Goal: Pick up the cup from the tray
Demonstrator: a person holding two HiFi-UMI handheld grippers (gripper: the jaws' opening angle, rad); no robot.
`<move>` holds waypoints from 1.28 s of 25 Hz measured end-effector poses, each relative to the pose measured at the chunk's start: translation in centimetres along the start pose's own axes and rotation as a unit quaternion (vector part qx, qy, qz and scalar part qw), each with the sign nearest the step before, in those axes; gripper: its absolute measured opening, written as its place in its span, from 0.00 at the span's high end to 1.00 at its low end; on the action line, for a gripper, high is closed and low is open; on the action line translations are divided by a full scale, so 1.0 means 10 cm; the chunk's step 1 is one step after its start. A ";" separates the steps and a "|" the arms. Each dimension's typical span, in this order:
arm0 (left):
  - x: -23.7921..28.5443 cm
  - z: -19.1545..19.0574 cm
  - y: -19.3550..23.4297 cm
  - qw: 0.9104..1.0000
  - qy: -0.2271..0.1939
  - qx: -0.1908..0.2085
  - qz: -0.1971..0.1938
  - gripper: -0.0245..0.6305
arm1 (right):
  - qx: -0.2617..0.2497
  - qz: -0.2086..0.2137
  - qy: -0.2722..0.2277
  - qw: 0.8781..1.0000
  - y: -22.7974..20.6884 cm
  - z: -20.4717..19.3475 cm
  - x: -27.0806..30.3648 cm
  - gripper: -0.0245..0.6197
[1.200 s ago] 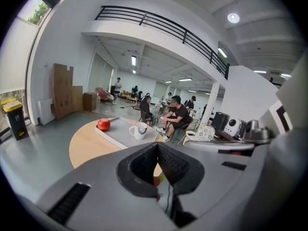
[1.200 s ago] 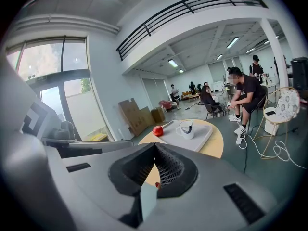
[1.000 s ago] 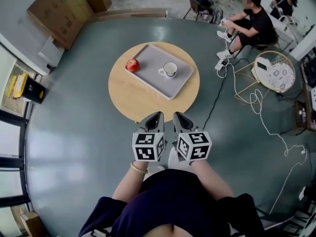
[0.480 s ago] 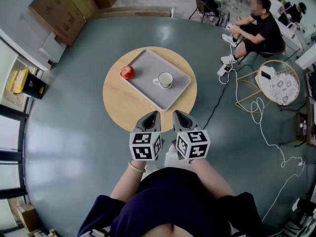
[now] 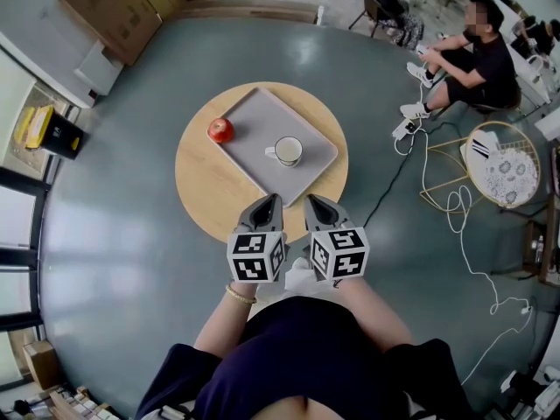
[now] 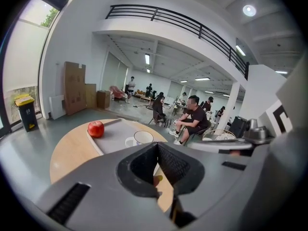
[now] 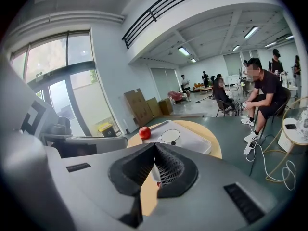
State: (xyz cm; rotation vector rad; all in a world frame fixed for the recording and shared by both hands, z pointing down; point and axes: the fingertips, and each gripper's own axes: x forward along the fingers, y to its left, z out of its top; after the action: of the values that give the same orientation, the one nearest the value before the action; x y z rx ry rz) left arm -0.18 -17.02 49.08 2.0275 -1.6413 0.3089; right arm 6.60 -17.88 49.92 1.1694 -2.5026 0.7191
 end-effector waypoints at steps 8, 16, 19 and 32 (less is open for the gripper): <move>0.24 -0.11 0.13 1.000 0.019 -0.022 0.009 0.95 | 0.000 0.013 0.027 1.000 -0.09 -0.05 0.25 0.95; 0.48 -0.24 0.39 0.998 0.046 -0.033 0.021 0.95 | 0.001 0.005 0.058 0.998 -0.16 -0.15 0.63 0.95; 0.55 -0.28 0.46 0.998 0.057 -0.032 0.017 0.95 | 0.008 0.007 0.071 0.997 -0.18 -0.23 0.80 0.95; 0.78 -0.42 0.76 0.994 0.093 -0.050 0.007 0.95 | -0.003 -0.056 0.098 0.994 -0.61 -0.43 1.67 0.43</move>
State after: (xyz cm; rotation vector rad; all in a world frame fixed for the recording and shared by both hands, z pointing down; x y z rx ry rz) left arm -4.96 -22.44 58.16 1.8538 -1.5267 0.3995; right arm 1.05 -29.41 63.00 1.1661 -2.2591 0.7557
